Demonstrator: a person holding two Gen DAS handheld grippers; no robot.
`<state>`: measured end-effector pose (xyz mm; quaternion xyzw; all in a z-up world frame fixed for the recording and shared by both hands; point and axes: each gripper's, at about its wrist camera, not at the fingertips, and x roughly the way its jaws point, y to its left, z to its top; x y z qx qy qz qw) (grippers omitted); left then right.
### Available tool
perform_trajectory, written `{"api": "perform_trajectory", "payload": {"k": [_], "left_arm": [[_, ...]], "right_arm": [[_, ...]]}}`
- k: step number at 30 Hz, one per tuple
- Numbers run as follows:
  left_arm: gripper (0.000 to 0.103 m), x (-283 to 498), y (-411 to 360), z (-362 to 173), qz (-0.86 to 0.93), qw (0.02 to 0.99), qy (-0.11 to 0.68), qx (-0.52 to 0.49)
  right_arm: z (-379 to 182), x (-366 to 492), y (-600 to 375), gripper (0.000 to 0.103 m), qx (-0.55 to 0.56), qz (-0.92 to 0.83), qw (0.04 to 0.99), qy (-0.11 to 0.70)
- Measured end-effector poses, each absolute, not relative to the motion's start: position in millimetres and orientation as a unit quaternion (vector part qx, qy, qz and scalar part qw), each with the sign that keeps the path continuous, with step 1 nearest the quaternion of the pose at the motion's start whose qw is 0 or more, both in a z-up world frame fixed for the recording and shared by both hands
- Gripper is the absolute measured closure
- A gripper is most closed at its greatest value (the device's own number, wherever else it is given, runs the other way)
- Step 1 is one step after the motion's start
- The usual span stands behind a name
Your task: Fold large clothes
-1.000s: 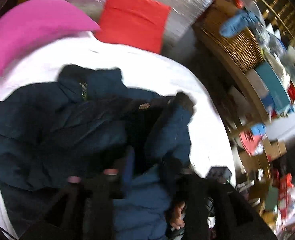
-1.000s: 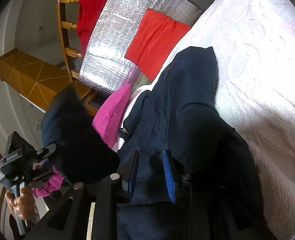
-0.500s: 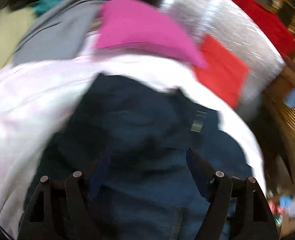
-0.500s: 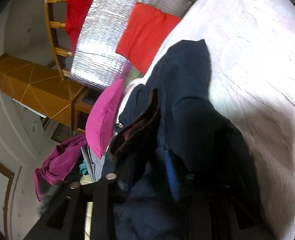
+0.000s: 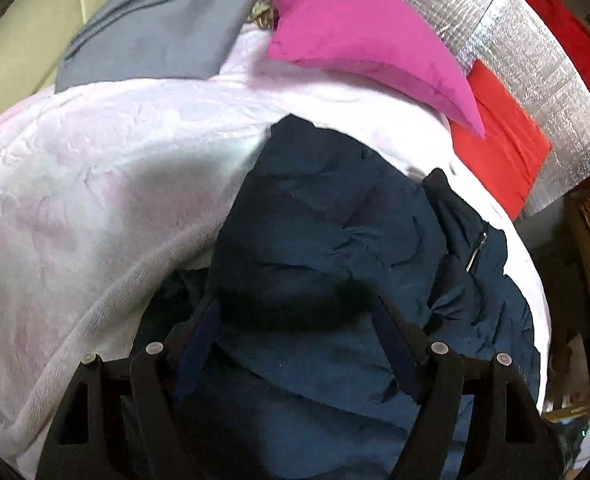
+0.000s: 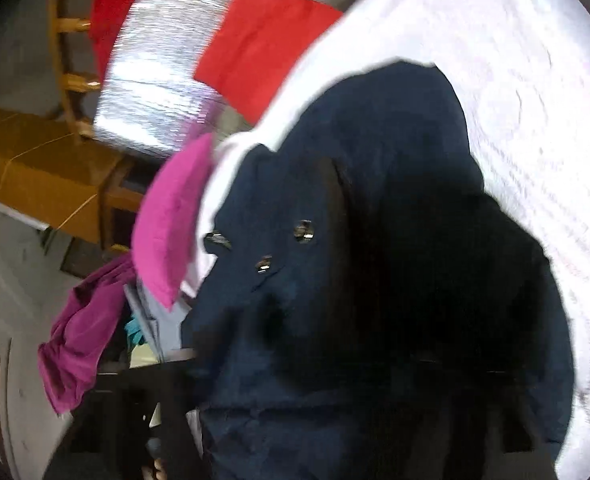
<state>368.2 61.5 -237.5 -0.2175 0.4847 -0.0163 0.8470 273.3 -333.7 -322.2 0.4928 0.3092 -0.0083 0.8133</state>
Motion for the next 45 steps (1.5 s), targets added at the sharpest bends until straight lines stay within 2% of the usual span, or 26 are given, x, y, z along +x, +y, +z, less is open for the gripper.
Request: {"api": "perform_trajectory", "payload": {"k": [4,8,10,13,18,21,23,25,26,28,31,36,40,45], "left_arm": [[0.025,372.9,60.2,-238.0,-0.023,0.845,0.491,-0.209],[0.025,373.0,55.9,-234.3,-0.035,0.847,0.490,-0.204],[0.025,376.5,51.3,-238.8,-0.037,0.843,0.502,-0.191],[0.025,379.2,42.7,-245.9,-0.035,0.837,0.520,-0.164],[0.024,377.8,39.3,-245.8,-0.036,0.838,0.522,-0.153],[0.024,377.5,39.5,-246.3,-0.036,0.837,0.524,-0.154],[0.024,377.5,38.7,-246.6,-0.036,0.837,0.525,-0.150],[0.024,377.9,38.7,-246.7,-0.036,0.837,0.526,-0.149],[0.024,377.6,38.8,-246.4,-0.037,0.837,0.526,-0.149],[0.024,377.2,39.5,-245.1,-0.037,0.837,0.525,-0.150],[0.024,373.9,40.0,-236.7,-0.046,0.846,0.508,-0.155],[0.024,369.5,32.3,-226.8,-0.062,0.859,0.489,-0.137],[0.024,375.9,25.6,-245.4,-0.050,0.841,0.527,-0.108],[0.024,377.3,26.8,-246.3,-0.049,0.840,0.528,-0.111]], "right_arm": [[-293.3,267.2,-321.4,0.080,0.429,-0.040,0.855,0.288],[-262.0,250.1,-304.9,0.082,0.342,-0.080,0.904,0.243],[-266.7,256.1,-300.6,0.082,0.317,-0.098,0.904,0.271],[-287.5,258.2,-309.5,0.082,0.351,-0.101,0.882,0.297],[-289.2,250.8,-320.6,0.079,0.388,-0.072,0.875,0.280],[-290.2,253.2,-320.0,0.073,0.402,-0.060,0.871,0.274],[-296.9,259.0,-317.6,0.066,0.413,-0.052,0.863,0.287],[-302.5,260.7,-315.1,0.064,0.421,-0.044,0.859,0.288],[-303.6,260.7,-313.7,0.064,0.419,-0.042,0.860,0.288],[-298.6,259.2,-309.1,0.078,0.398,-0.050,0.870,0.285],[-278.9,249.7,-304.2,0.086,0.360,-0.060,0.895,0.256],[-255.6,237.8,-290.7,0.086,0.286,-0.105,0.926,0.225],[-279.0,246.5,-298.3,0.086,0.296,-0.125,0.906,0.275],[-297.3,241.5,-312.4,0.083,0.339,-0.115,0.888,0.290]]}}
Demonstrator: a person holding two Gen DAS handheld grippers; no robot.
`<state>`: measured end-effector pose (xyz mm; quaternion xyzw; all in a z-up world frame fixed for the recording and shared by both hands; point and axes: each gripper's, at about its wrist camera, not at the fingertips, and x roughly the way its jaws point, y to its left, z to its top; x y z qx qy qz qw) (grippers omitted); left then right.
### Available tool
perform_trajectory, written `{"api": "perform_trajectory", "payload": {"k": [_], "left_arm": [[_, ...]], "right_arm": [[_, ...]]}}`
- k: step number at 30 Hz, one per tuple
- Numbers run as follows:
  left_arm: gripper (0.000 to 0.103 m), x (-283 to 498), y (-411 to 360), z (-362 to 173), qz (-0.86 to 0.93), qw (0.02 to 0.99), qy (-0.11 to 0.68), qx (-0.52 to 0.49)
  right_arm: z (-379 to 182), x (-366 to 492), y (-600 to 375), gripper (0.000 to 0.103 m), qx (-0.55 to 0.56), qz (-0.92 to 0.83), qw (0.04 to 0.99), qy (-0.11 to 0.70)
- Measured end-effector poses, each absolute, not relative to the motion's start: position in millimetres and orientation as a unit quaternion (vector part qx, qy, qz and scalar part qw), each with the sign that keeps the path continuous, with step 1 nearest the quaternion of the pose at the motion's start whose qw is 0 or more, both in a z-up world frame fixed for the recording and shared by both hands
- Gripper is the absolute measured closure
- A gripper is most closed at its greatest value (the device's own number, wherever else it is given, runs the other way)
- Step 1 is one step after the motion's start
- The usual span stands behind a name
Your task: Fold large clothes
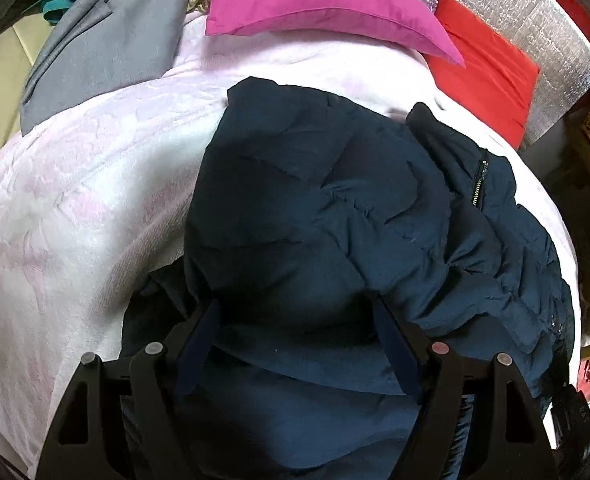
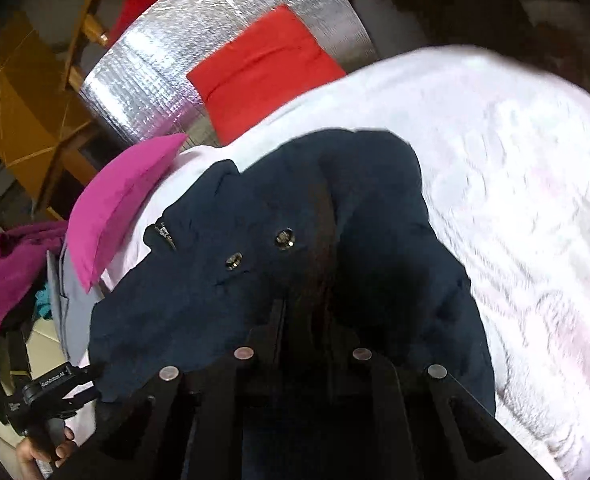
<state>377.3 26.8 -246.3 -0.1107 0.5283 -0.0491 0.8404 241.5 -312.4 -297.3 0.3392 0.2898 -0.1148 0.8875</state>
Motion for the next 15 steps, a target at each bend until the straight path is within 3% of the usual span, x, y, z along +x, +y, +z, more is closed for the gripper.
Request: {"api": "perform_trajectory", "payload": {"k": [3,5,7,12,15], "left_arm": [[0.024,377.1,27.3,-249.0,-0.047,0.840,0.530,-0.109],[0.024,377.6,26.1,-249.0,-0.046,0.840,0.530,-0.109],[0.024,378.4,25.6,-249.5,-0.046,0.840,0.530,-0.108],[0.023,376.4,21.9,-246.6,-0.041,0.843,0.527,-0.100],[0.023,373.4,20.8,-240.3,-0.037,0.851,0.515,-0.097]], "right_arm": [[-295.8,236.1,-319.7,0.068,0.356,-0.113,0.880,0.294],[-286.3,224.0,-326.5,0.050,0.356,-0.120,0.882,0.283],[-276.2,213.0,-328.4,0.045,0.346,-0.134,0.889,0.268],[-245.6,199.7,-324.3,0.046,0.309,-0.136,0.908,0.248],[-234.5,210.2,-302.3,0.056,0.266,-0.109,0.921,0.262]]}}
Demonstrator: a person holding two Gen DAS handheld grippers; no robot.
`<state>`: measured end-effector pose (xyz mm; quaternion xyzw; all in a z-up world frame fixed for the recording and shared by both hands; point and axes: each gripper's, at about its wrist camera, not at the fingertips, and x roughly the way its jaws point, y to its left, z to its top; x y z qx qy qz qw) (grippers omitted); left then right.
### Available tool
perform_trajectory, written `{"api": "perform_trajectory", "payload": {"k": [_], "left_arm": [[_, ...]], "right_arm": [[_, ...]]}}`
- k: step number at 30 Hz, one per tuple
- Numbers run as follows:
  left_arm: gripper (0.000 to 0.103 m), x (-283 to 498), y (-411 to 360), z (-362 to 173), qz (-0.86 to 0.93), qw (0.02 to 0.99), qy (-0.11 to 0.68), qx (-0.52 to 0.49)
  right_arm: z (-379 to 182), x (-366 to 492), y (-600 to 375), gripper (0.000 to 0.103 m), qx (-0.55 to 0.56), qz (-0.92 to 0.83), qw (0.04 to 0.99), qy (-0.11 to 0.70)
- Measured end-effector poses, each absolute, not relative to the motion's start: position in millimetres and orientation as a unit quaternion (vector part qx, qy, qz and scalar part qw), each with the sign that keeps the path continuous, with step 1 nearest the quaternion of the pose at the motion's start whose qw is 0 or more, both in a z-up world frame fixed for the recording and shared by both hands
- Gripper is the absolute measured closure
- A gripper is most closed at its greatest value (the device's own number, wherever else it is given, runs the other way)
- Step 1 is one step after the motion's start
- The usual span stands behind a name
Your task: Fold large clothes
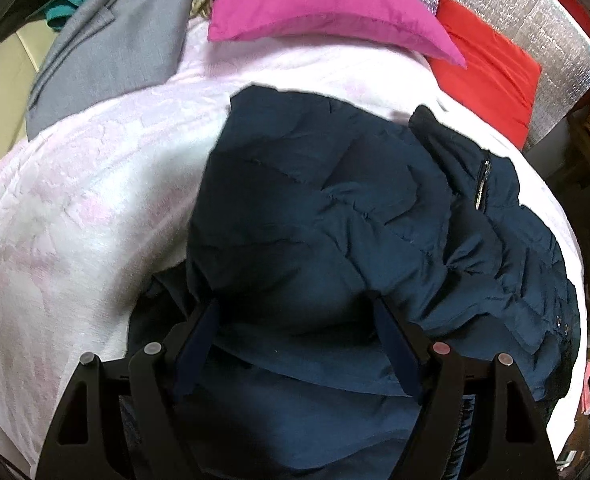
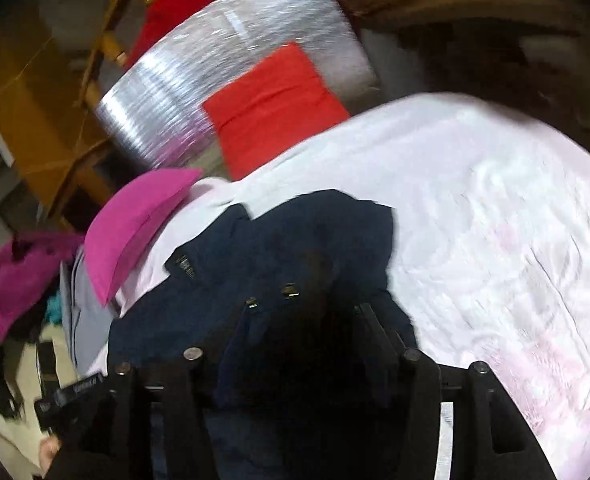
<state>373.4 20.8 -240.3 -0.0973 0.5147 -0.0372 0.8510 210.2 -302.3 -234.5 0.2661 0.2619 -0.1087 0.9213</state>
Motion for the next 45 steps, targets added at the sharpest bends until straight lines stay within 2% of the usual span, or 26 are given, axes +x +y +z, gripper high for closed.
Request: {"api": "perform_trajectory", "payload": {"k": [5,9,15,19,21,25,31,37,39,40,41,45], "left_arm": [[0.023,366.9,28.0,-222.8,-0.017,0.876,0.472,-0.092],[0.023,370.6,29.3,-230.9,-0.021,0.868,0.488,-0.092],[0.023,377.1,23.8,-246.7,-0.016,0.853,0.516,-0.076],[0.020,377.7,23.4,-251.3,-0.019,0.850,0.522,-0.072],[0.016,378.6,23.5,-255.1,-0.021,0.846,0.528,-0.073],[0.016,379.9,22.3,-256.1,-0.023,0.845,0.530,-0.070],[0.016,374.9,26.7,-239.5,-0.013,0.863,0.499,-0.072],[0.016,369.6,13.9,-227.9,-0.036,0.881,0.470,-0.047],[0.016,373.3,8.3,-237.6,-0.040,0.870,0.490,-0.035],[0.016,375.1,5.6,-243.2,-0.037,0.864,0.501,-0.025],[0.016,377.9,1.6,-250.1,-0.032,0.858,0.513,-0.009],[0.016,377.7,1.3,-248.6,-0.030,0.860,0.509,0.001]], "right_arm": [[-246.5,242.4,-274.9,0.057,0.223,-0.096,0.919,0.310],[-283.9,260.7,-281.0,0.059,0.249,-0.114,0.883,0.381],[-292.9,264.5,-281.2,0.054,0.238,-0.105,0.880,0.396],[-295.5,261.5,-287.8,0.032,0.278,-0.058,0.881,0.380],[-294.9,259.3,-288.6,0.032,0.281,-0.052,0.881,0.377],[-288.3,254.0,-292.9,0.032,0.299,-0.033,0.874,0.382],[-258.7,229.0,-323.6,0.032,0.333,-0.050,0.880,0.335],[-265.4,233.9,-330.3,0.032,0.326,-0.071,0.869,0.366],[-280.1,240.7,-327.0,0.041,0.326,-0.068,0.860,0.387],[-287.8,243.9,-323.2,0.060,0.321,-0.067,0.856,0.401],[-292.4,246.2,-320.1,0.071,0.309,-0.076,0.855,0.411],[-280.8,248.2,-315.5,0.085,0.264,-0.097,0.869,0.406]]}}
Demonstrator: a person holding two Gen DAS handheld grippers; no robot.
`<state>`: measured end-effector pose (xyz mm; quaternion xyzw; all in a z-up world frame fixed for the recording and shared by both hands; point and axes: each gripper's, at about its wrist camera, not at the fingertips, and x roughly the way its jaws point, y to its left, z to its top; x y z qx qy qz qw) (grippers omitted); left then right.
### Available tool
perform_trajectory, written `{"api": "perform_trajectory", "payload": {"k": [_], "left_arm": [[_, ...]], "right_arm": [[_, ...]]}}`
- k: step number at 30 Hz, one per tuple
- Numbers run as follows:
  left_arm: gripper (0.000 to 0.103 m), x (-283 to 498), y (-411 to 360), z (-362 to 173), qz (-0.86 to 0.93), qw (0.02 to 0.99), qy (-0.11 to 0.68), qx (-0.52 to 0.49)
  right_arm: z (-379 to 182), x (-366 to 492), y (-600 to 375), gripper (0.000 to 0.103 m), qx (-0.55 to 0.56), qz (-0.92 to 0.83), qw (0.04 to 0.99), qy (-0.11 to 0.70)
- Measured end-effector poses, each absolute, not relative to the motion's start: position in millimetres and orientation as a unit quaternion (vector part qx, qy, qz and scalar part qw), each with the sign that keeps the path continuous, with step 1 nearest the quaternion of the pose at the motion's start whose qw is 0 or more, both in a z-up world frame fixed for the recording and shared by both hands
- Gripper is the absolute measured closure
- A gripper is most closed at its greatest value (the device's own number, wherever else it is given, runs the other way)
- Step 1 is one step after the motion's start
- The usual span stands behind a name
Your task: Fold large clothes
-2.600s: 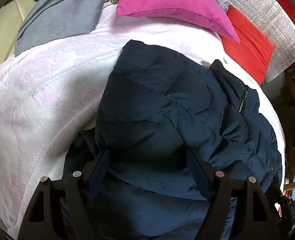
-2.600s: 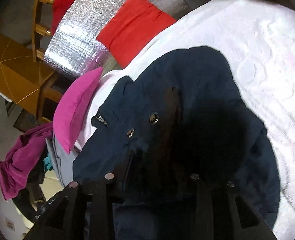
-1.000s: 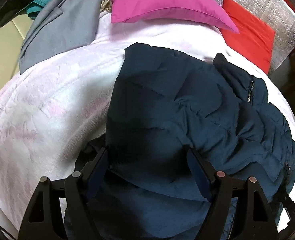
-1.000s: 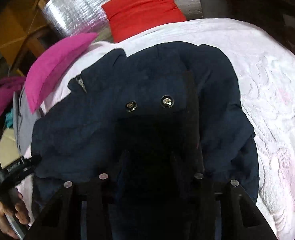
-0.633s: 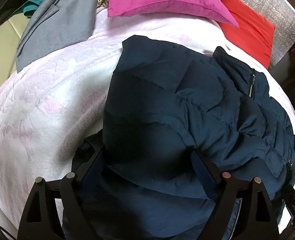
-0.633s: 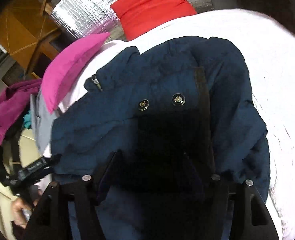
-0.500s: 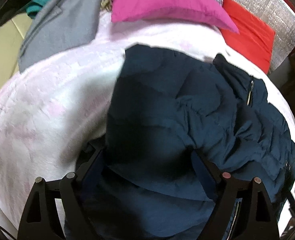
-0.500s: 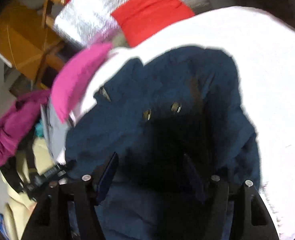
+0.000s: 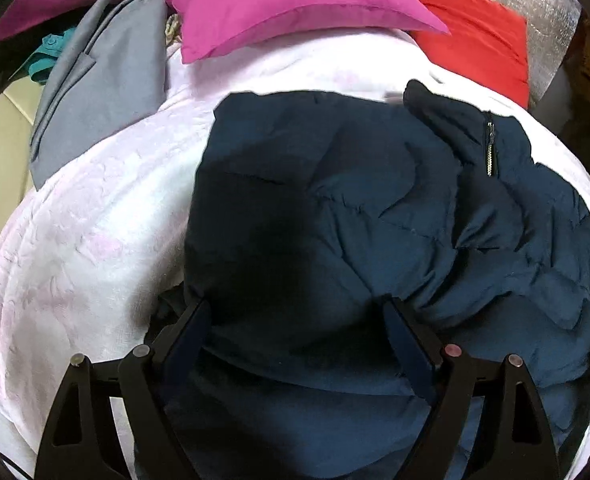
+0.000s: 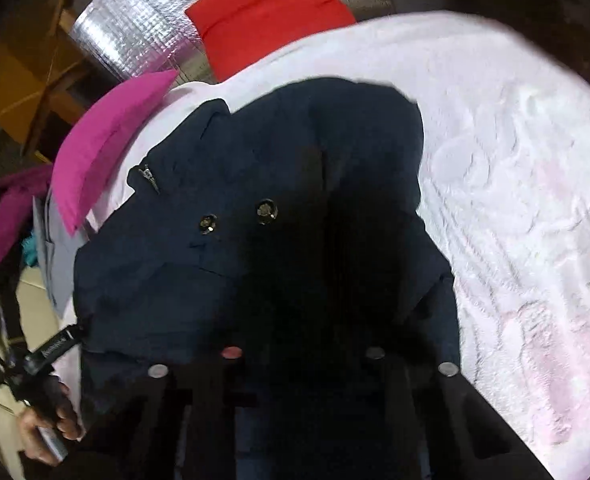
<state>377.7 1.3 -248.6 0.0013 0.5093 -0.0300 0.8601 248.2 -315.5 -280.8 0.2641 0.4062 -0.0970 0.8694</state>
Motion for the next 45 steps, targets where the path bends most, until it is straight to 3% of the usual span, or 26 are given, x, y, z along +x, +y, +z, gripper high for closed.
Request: {"api": "perform_trajectory", "payload": {"k": [5,8,14,15,16,17,18,19,24,26,27,32,37,45], "left_arm": [[0.016,377.1,17.9,-233.8,0.010,0.877,0.480,-0.016],[0.016,383.1,31.8,-242.0,0.024,0.867,0.497,-0.037],[0.016,385.9,42.3,-240.6,0.018,0.859,0.508,-0.054],[0.016,383.4,46.3,-236.9,0.020,0.862,0.504,-0.056],[0.016,381.6,50.8,-233.4,0.020,0.863,0.501,-0.060],[0.016,381.6,53.6,-232.6,0.019,0.864,0.500,-0.064],[0.016,383.2,56.9,-231.9,0.018,0.863,0.500,-0.068],[0.016,382.8,61.0,-231.7,0.019,0.862,0.501,-0.073],[0.016,388.4,74.3,-242.8,0.020,0.849,0.522,-0.077],[0.016,389.1,76.5,-248.8,0.014,0.843,0.531,-0.083],[0.016,390.0,76.3,-251.9,0.012,0.841,0.534,-0.087],[0.016,387.9,73.3,-254.3,0.006,0.845,0.527,-0.096],[0.016,390.1,66.0,-254.0,0.005,0.847,0.525,-0.080],[0.017,388.7,59.1,-238.2,0.027,0.864,0.501,-0.039]], "right_arm": [[-268.8,248.6,-320.5,0.087,0.254,-0.101,0.879,0.391],[-282.9,252.0,-322.0,0.087,0.256,-0.099,0.869,0.412],[-266.6,239.6,-331.6,0.083,0.280,-0.087,0.877,0.380],[-262.6,236.5,-334.4,0.079,0.278,-0.091,0.881,0.373],[-257.0,233.1,-338.9,0.066,0.276,-0.098,0.885,0.361],[-252.8,229.7,-344.3,0.040,0.277,-0.109,0.888,0.351],[-250.6,226.5,-348.4,0.029,0.278,-0.117,0.890,0.342],[-249.1,222.6,-353.9,0.026,0.279,-0.128,0.892,0.332],[-268.7,235.3,-368.8,0.028,0.289,-0.141,0.876,0.359],[-283.7,243.4,-370.9,0.037,0.287,-0.145,0.866,0.382],[-293.3,250.2,-369.9,0.053,0.289,-0.139,0.859,0.399],[-285.9,254.7,-349.5,0.070,0.238,-0.168,0.874,0.389],[-283.9,264.2,-334.1,0.072,0.185,-0.185,0.882,0.391],[-259.4,239.0,-339.0,0.069,0.202,-0.184,0.889,0.368]]}}
